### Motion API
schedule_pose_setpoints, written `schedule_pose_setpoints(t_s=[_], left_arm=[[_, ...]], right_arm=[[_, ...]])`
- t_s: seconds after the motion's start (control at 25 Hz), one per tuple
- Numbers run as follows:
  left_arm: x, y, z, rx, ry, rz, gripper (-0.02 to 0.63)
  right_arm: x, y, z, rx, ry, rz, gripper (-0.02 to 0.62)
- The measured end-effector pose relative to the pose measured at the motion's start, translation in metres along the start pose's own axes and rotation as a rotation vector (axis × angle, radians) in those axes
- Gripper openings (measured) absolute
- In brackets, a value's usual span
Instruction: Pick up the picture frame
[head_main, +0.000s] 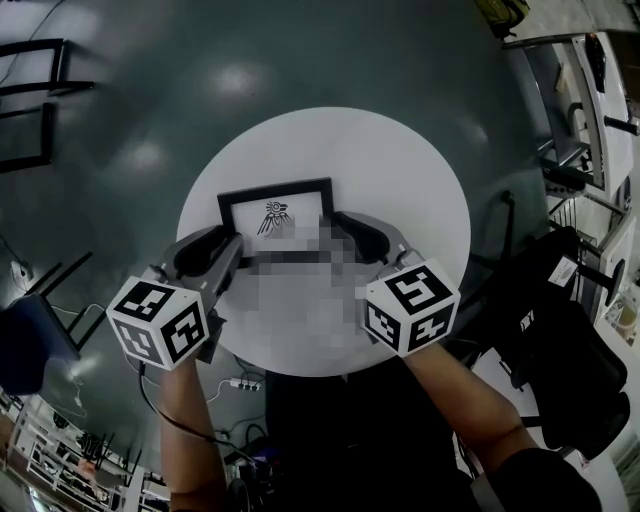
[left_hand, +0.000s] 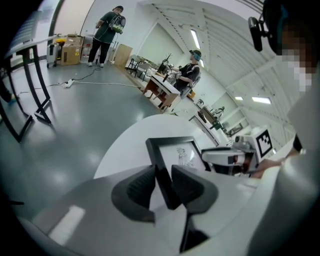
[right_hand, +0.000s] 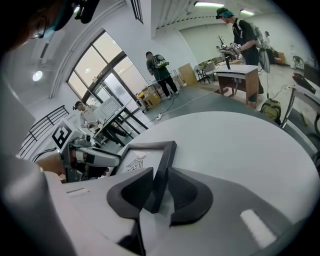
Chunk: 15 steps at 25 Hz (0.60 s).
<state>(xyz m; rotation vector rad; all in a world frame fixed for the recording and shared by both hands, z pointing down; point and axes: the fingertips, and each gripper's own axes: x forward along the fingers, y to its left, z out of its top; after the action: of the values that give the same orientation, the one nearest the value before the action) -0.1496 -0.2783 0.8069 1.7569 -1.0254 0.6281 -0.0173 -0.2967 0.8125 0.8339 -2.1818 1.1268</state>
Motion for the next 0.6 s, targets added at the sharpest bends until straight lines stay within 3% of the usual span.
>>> schedule_pose_setpoints(t_s=[0.6], left_arm=[[-0.0036, 0.0004, -0.0027, -0.036, -0.059, -0.007, 0.092]], right_arm=[[0.0018, -0.0024, 0.0016, 0.05, -0.002, -0.017, 0.08]])
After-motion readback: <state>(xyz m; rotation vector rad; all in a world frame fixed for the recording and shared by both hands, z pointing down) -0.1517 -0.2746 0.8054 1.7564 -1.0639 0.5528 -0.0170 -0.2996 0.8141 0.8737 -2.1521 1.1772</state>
